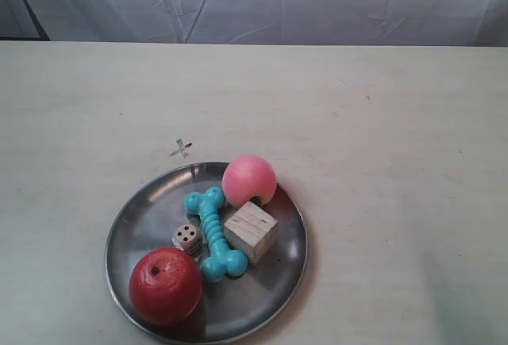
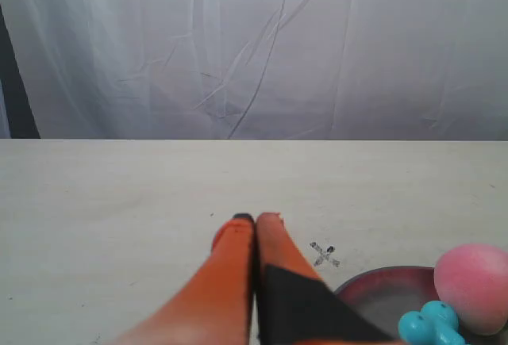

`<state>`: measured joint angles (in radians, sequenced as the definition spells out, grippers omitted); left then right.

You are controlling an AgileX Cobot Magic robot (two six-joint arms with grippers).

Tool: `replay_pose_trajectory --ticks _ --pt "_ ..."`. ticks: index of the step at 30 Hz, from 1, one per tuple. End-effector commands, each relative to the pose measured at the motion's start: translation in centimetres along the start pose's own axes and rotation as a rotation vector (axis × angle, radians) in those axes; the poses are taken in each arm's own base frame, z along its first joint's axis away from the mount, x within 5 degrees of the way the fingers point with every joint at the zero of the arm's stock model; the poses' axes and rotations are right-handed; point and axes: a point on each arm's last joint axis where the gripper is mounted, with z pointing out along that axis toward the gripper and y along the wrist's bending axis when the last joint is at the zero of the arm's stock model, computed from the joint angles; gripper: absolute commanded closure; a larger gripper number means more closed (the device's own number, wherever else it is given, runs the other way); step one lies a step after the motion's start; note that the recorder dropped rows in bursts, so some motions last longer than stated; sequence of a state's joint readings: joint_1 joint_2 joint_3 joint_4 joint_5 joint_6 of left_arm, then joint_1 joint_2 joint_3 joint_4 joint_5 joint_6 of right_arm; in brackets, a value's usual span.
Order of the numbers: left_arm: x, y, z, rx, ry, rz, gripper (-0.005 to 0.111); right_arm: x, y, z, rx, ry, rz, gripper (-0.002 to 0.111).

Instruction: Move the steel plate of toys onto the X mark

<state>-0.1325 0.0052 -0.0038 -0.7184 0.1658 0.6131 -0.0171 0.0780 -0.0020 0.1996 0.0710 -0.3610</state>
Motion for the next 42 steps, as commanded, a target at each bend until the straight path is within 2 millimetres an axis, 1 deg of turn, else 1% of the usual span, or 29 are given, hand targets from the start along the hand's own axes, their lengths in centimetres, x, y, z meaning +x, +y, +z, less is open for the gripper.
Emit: replay_pose_trajectory --ticks 1,11,12,13,15,17,18,19,20,21,22,26,30,31,34,37,39,40,42 --pt "0.0 0.1 0.0 -0.006 -0.008 0.000 0.107 0.0 -0.1 0.0 0.009 -0.005 -0.006 0.108" --pt "0.0 0.1 0.0 -0.006 -0.008 0.000 0.107 0.0 -0.1 0.0 0.009 -0.005 -0.006 0.108" --pt "0.0 0.1 0.0 -0.006 -0.008 0.000 0.107 0.0 -0.1 0.0 0.009 -0.010 0.018 0.108" --pt "0.0 0.1 0.0 -0.006 -0.008 0.000 0.107 -0.1 -0.1 0.0 0.010 -0.022 0.091 0.108" --pt "0.0 0.0 0.0 -0.002 -0.011 -0.029 0.107 -0.4 -0.1 0.0 0.010 -0.050 0.367 0.108" --pt "0.0 -0.1 0.0 0.008 -0.016 -0.101 0.107 -0.6 -0.3 0.0 0.007 -0.080 0.750 0.108" --pt "-0.1 -0.1 0.0 0.014 -0.020 -0.142 0.107 -0.6 -0.4 -0.1 0.003 -0.092 0.981 0.108" --pt "-0.2 -0.2 0.0 0.025 -0.028 -0.226 0.107 -0.7 -0.4 -0.1 -0.002 -0.098 1.191 0.108" --pt "-0.2 -0.3 0.0 0.036 -0.033 -0.297 0.107 -0.6 -0.5 -0.1 -0.006 -0.101 1.334 0.108" --pt "-0.3 -0.4 0.0 0.052 -0.041 -0.399 0.107 -0.7 -0.6 -0.1 0.000 -0.118 1.414 0.108" --pt "-0.5 -0.4 -0.1 0.063 -0.051 -0.487 0.107 -0.7 -0.7 -0.1 0.005 -0.128 1.433 0.108" --pt "-0.8 -0.4 -0.1 0.074 -0.086 -0.715 0.107 -1.0 -1.2 -0.2 0.041 -0.189 1.334 0.108" --pt "-1.2 -0.6 -0.1 0.134 -0.101 -1.016 0.107 -0.9 -1.2 -0.1 0.034 -0.181 1.406 0.108" --pt "-1.2 -0.6 -0.1 0.133 -0.102 -1.020 0.107 -0.9 -1.1 -0.1 0.030 -0.176 1.430 0.108" --pt "-1.2 0.3 -0.1 0.038 -0.149 -1.027 0.107 -0.9 -1.1 -0.1 0.028 -0.175 1.459 0.108" --pt "-2.5 1.2 -0.5 -0.045 -0.237 -1.027 0.107 -0.7 -0.6 -0.1 -0.009 -0.119 1.580 0.108" --pt "-3.9 1.5 -0.9 -0.070 -0.297 -1.015 0.107 -0.8 -0.1 -0.1 -0.047 -0.063 1.607 0.108" --pt "-4.9 1.5 -1.3 -0.071 -0.331 -0.936 0.107 -1.2 0.0 -0.1 -0.064 -0.054 1.597 0.108" --pt "-7.1 1.3 -2.1 -0.075 -0.404 -0.707 0.107 -2.1 0.0 -0.3 -0.089 -0.060 1.490 0.108"
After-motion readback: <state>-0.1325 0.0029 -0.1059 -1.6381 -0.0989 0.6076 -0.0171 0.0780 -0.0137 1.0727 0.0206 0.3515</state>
